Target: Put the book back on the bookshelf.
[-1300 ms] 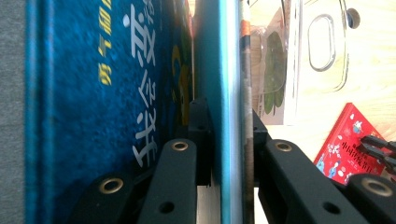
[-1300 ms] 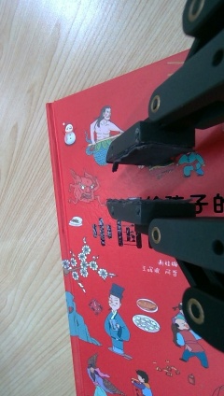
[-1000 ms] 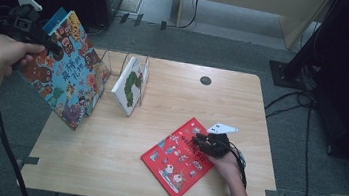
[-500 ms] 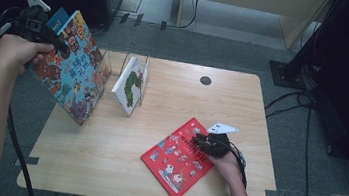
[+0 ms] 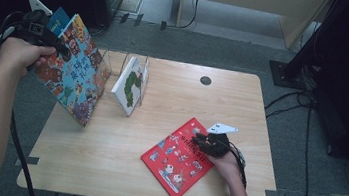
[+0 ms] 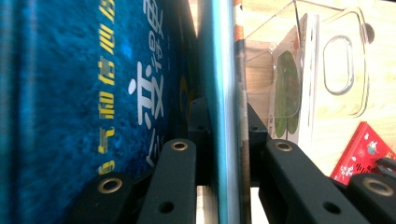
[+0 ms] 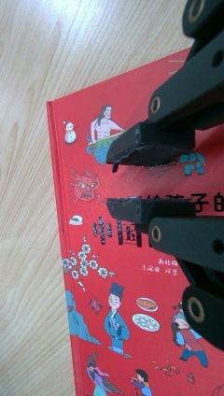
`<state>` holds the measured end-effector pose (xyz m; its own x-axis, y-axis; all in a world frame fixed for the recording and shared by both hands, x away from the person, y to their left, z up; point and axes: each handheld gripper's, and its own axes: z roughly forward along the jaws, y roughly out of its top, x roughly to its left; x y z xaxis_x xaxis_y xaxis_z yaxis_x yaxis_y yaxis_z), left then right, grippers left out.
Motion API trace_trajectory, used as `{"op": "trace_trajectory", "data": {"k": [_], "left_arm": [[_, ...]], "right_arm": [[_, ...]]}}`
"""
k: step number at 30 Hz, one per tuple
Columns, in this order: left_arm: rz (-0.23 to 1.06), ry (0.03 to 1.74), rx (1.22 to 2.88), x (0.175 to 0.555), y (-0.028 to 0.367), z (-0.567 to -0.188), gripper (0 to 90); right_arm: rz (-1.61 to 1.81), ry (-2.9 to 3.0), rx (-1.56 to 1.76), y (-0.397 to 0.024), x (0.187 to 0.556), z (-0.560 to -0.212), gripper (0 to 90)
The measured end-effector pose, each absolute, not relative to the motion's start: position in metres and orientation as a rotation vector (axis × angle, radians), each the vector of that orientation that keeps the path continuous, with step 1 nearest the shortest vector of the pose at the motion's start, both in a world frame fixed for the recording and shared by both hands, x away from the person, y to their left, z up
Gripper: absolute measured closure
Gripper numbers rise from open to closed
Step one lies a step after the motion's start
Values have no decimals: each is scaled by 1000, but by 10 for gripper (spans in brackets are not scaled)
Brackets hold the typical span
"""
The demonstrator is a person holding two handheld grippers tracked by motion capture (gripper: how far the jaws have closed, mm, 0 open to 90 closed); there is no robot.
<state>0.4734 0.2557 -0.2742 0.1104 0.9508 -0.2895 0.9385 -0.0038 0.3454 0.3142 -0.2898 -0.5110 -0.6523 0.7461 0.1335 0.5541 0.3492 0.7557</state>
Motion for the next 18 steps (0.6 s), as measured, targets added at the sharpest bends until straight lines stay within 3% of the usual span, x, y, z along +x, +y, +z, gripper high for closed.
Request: {"op": "trace_trajectory", "data": {"k": [18], "left_arm": [[-24,1779,1903,459,263,-259,698]], "right_arm": [[1207,2376,1190,-293,315,-511,716]]}}
